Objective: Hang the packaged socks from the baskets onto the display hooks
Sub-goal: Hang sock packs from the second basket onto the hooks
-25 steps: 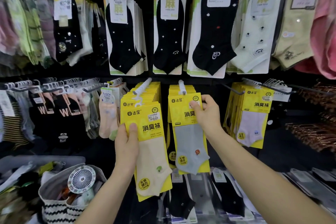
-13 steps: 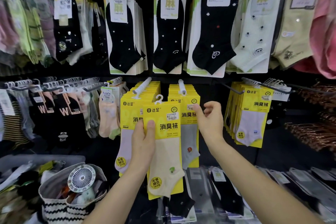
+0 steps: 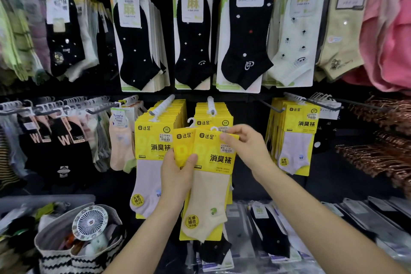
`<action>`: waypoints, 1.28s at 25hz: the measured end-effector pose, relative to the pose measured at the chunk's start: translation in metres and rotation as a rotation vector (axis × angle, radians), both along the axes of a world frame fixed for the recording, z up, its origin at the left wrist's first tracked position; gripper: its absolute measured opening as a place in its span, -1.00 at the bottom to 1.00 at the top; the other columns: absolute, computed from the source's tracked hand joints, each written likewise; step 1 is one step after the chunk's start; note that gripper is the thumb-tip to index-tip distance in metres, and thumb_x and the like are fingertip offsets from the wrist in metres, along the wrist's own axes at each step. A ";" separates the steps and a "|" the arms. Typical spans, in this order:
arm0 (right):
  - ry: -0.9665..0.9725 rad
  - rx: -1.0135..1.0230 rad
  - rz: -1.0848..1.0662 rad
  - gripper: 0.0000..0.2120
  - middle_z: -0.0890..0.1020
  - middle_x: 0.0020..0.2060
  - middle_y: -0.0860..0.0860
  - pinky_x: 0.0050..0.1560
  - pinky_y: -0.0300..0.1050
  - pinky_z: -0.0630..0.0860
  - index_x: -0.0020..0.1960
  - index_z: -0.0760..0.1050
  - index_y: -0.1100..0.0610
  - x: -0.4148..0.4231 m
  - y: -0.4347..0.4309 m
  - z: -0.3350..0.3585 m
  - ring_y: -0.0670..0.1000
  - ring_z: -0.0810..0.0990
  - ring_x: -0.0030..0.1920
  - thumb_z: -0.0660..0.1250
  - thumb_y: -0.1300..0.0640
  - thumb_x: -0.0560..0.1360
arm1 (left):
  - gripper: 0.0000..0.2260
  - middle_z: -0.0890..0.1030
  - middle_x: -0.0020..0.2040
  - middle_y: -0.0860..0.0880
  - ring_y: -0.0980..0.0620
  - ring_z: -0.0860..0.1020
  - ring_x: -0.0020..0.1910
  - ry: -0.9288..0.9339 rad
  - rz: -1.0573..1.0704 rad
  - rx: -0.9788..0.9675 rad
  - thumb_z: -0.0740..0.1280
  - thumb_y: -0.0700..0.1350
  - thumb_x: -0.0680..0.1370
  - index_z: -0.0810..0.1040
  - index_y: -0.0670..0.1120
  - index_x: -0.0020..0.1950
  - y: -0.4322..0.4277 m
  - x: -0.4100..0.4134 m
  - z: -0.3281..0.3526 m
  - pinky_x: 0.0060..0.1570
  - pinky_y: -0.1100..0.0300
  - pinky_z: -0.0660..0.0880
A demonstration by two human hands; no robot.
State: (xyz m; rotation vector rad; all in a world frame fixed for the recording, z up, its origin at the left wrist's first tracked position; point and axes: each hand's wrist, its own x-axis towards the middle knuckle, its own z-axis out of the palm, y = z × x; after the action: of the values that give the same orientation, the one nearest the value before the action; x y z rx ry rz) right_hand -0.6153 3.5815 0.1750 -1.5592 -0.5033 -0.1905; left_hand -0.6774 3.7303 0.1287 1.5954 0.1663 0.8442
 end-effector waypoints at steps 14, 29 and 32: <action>-0.128 -0.220 -0.231 -0.90 0.51 -0.30 -0.10 -0.24 -0.23 0.41 -0.10 0.53 0.09 0.030 0.019 0.046 -0.12 0.44 -0.29 0.26 0.12 0.54 | -0.89 0.57 -0.05 0.07 0.16 0.53 -0.07 -0.121 0.119 -0.042 0.25 -0.18 0.58 0.45 -0.12 0.09 0.013 -0.006 -0.002 -0.09 0.28 0.43; -0.299 -0.105 -0.283 -0.94 0.53 -0.11 -0.09 -0.12 -0.38 0.41 -0.11 0.48 -0.07 0.007 0.015 0.011 -0.19 0.49 -0.11 0.26 0.02 0.53 | -0.90 0.60 -0.08 0.11 0.23 0.57 -0.12 -0.063 0.011 0.095 0.30 -0.18 0.54 0.48 0.00 0.01 0.011 -0.023 -0.009 -0.22 0.45 0.46; -0.284 -0.094 -0.265 -0.91 0.51 -0.09 -0.14 -0.19 -0.51 0.37 -0.14 0.46 -0.11 -0.003 0.002 -0.004 -0.33 0.47 -0.13 0.24 -0.02 0.54 | -0.86 0.58 -0.08 0.10 0.21 0.56 -0.08 -0.033 -0.016 0.111 0.32 -0.15 0.53 0.44 0.08 -0.04 -0.006 -0.014 -0.006 -0.21 0.38 0.47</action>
State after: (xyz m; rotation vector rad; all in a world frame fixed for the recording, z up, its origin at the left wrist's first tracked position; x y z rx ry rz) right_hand -0.6184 3.5834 0.1715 -1.6981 -0.5300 -0.6050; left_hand -0.6910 3.7241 0.1223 1.6830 0.0839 0.8799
